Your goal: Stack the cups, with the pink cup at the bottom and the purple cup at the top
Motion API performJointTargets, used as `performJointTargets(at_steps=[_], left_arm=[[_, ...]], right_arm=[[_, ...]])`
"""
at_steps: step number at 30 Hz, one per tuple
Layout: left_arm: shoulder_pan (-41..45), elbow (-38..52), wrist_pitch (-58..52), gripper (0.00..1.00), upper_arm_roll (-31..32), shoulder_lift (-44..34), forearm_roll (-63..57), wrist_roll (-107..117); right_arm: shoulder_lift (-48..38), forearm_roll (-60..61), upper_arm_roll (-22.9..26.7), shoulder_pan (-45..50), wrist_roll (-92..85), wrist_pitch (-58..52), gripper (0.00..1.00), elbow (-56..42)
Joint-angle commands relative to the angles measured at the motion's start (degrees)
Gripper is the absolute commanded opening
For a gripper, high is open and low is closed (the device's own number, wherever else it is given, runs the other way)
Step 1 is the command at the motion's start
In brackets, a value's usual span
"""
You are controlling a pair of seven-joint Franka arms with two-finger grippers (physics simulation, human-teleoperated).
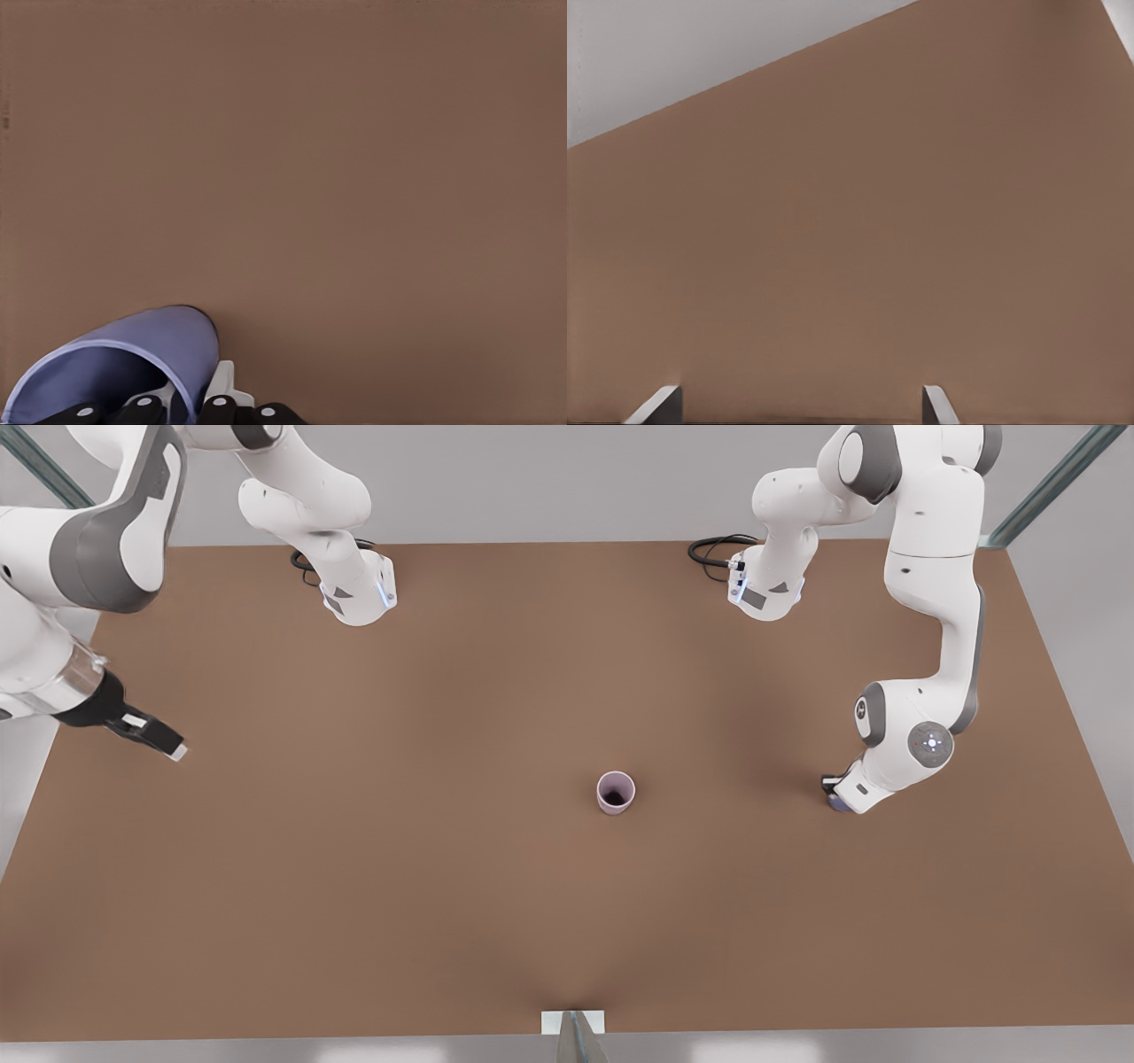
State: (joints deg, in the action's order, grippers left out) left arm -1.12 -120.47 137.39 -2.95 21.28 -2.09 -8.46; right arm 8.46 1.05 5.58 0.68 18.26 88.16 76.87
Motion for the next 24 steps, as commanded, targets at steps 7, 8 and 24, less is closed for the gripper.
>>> performJointTargets(at_steps=[7, 8, 24], left_arm=[[0.06, 0.32, -0.19, 0.21, -0.48, -0.36, -0.02, 0.90], [0.06, 0.41, -0.45, 0.21, -0.48, -0.71, 0.07, 1.16], [19.48, 25.89, -22.07, 0.21, 17.98, 0.25, 3.85, 53.10]], right_arm=[[1.03, 1.41, -0.39, -0.42, -20.90, -2.91, 1.00, -0.14], [0.94, 1.94, -0.48, -0.16, -20.90, -3.00, 1.00, -0.14], [2.09, 1.32, -0.39, -1.04, -21.07, -1.15, 1.00, -0.14]])
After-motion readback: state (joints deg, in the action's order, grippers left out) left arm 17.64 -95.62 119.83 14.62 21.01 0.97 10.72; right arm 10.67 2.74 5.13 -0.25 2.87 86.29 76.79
